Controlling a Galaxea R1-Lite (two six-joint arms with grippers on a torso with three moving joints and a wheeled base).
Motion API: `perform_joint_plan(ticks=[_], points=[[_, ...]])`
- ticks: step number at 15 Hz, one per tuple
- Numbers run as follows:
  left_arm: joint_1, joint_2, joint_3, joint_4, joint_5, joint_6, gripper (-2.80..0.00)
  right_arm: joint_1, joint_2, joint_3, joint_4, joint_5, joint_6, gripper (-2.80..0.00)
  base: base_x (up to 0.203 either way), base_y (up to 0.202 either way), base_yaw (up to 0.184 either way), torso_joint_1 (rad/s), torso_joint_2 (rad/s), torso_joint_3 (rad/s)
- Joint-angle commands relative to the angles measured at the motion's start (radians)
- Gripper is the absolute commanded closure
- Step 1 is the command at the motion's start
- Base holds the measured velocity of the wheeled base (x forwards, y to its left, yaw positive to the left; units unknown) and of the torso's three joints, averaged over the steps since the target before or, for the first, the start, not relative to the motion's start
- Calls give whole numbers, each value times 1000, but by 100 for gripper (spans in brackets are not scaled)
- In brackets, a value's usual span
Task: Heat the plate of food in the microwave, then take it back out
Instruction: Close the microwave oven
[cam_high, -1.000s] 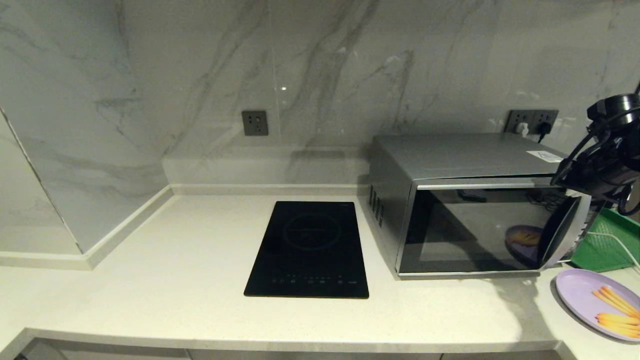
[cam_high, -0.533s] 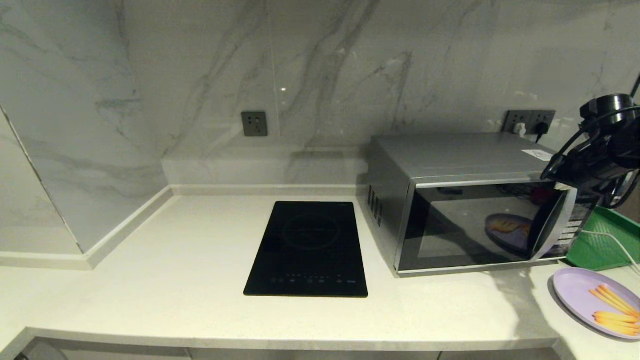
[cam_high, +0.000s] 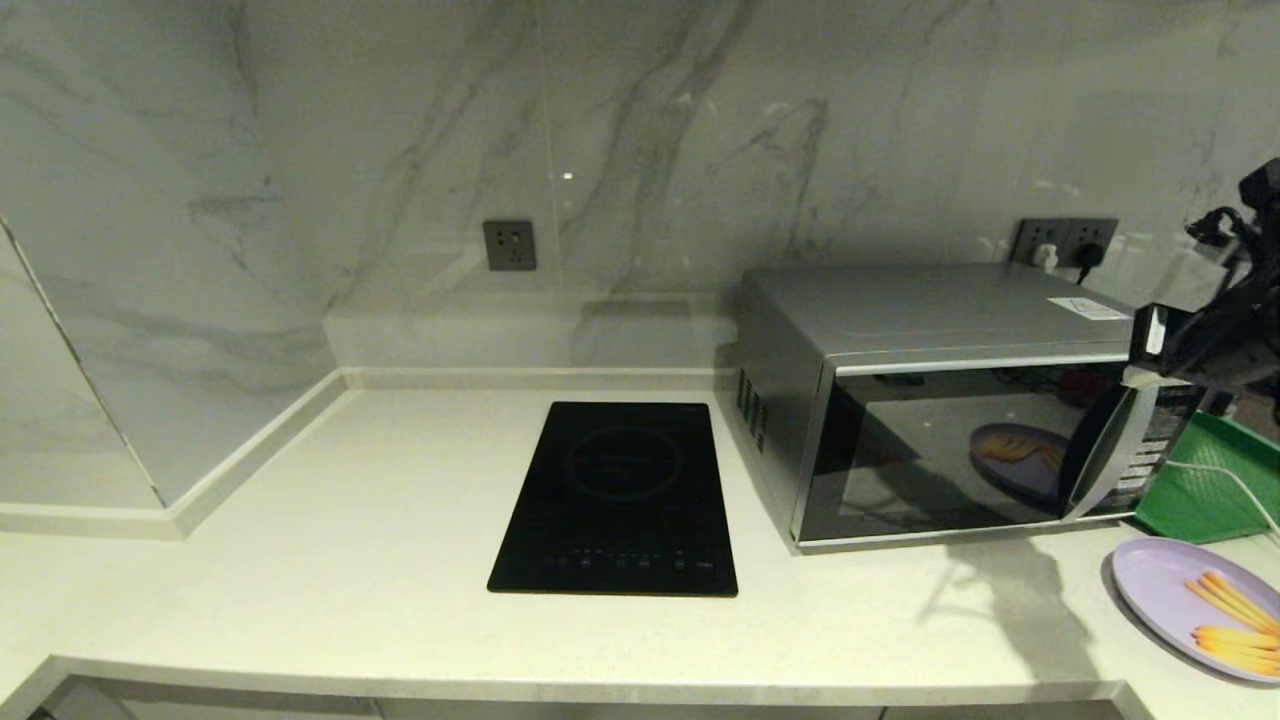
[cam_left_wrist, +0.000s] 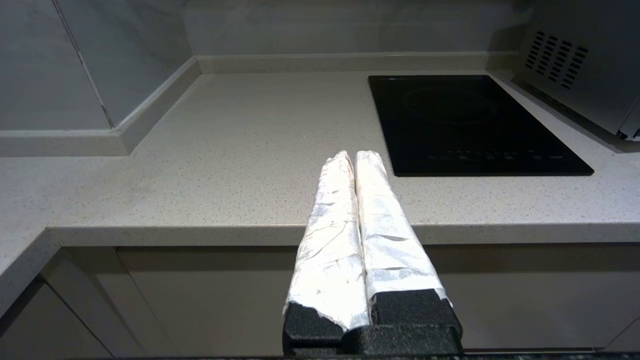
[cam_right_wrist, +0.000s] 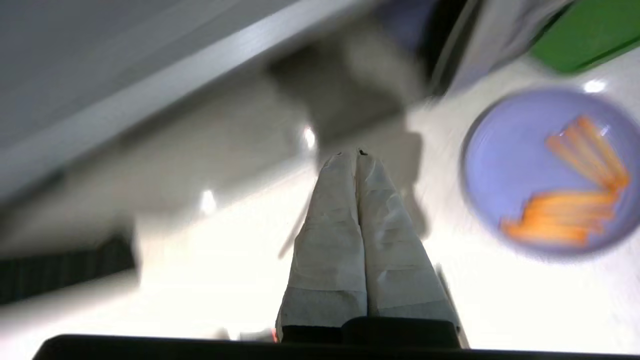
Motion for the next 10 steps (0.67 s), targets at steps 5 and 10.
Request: perform_joint_plan(ticks=[5,10], points=[[-1,0,0,-1,0,-1,0,417,-232,161,182,37,-77,0,0,0,0,0,0,0],[-1,0,0,-1,0,0,0,480,-56,124,82,5,-64,0,0,0,0,0,0,0]])
